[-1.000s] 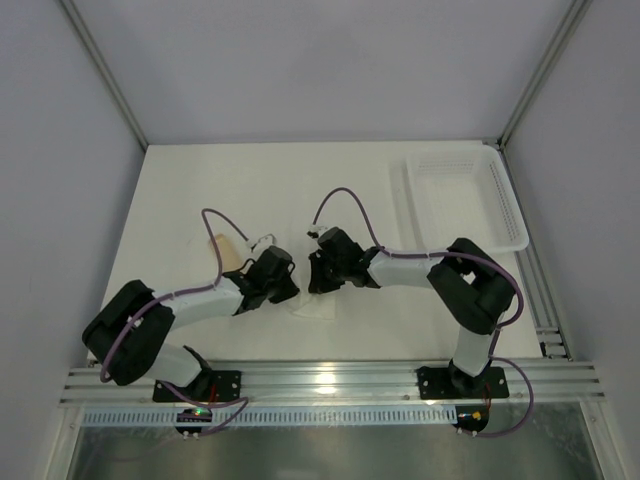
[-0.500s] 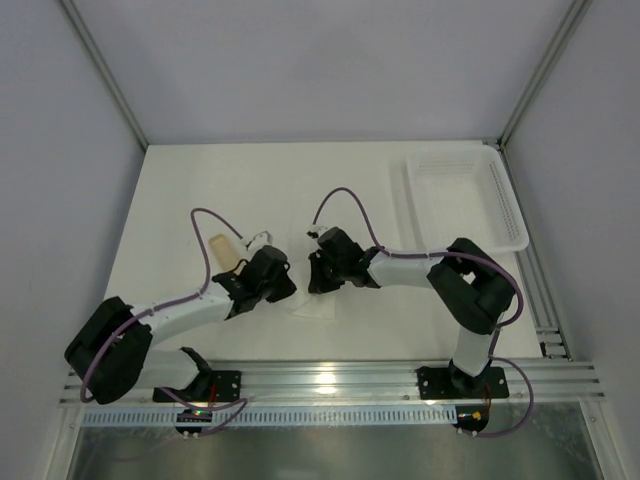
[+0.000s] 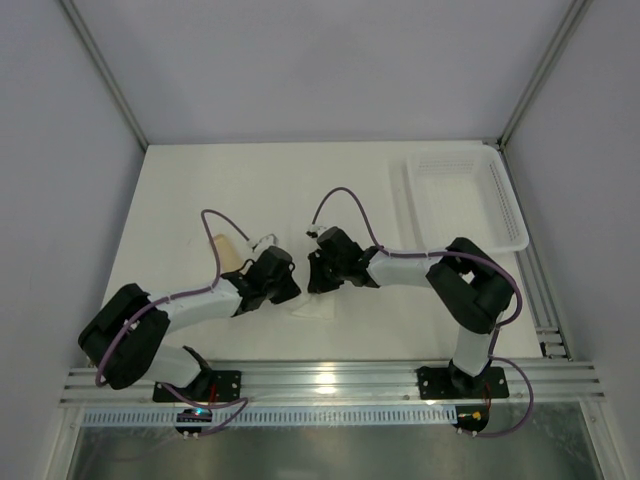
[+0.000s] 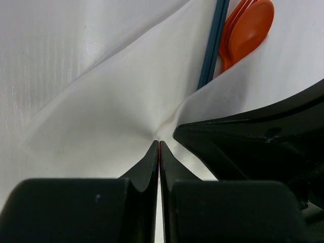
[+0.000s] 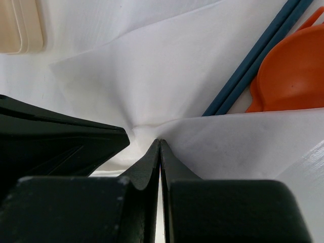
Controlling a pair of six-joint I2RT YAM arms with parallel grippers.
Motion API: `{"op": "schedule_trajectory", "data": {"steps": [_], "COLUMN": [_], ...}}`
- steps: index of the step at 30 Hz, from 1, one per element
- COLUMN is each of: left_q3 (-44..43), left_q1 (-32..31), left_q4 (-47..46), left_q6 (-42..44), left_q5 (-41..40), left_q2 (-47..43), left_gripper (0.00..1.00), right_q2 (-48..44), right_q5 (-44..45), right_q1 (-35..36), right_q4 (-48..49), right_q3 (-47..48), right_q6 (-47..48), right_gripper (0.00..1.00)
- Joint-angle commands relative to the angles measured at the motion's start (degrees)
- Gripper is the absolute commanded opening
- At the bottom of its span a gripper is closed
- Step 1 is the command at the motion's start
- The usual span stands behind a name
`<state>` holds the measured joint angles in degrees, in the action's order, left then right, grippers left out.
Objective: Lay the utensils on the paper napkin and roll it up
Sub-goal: Roll the napkin at the center of the board.
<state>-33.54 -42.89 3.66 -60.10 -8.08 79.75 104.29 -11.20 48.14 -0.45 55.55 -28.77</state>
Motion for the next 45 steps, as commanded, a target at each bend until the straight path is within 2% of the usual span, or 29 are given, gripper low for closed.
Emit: {"op": "schedule_trajectory", "data": {"steps": [1,16,33,40,45], "left_q3": [-1.3,-2.0,-1.3,-0.3,-0.1], "left_q1": [-0.3,-0.3,-0.3,-0.3,-0.3], "left_q4": [-1.8,-3.2,-4.2,-3.9,-3.8], "left_q6": [-0.5,-0.7,-2.7,-3.6,-3.8], "left_q5": [0.0,1.0,1.0,0.3,0.3], "left_q2": [-1.2,-0.1,6.0,7.1,6.9], "left_gripper": [0.0,0.0,0.0,0.0,0.0], "right_q2": [3.0,3.4,2.3,-1.3,-7.3], "right_q5": [2.2,2.1,1.9,2.5,2.7], "right_q1": [0.0,0.0,0.0,0.0,0.0], "right_q4": [-3.7,-3.6,-4.1,-5.1,-6.4], "right_q3": [-0.5,-0.4,-0.3,-1.0,-2.5], "right_q6": [1.8,1.7,1.8,1.9,2.3], "right_gripper": [0.04,0.04,0.04,0.04,0.04]}}
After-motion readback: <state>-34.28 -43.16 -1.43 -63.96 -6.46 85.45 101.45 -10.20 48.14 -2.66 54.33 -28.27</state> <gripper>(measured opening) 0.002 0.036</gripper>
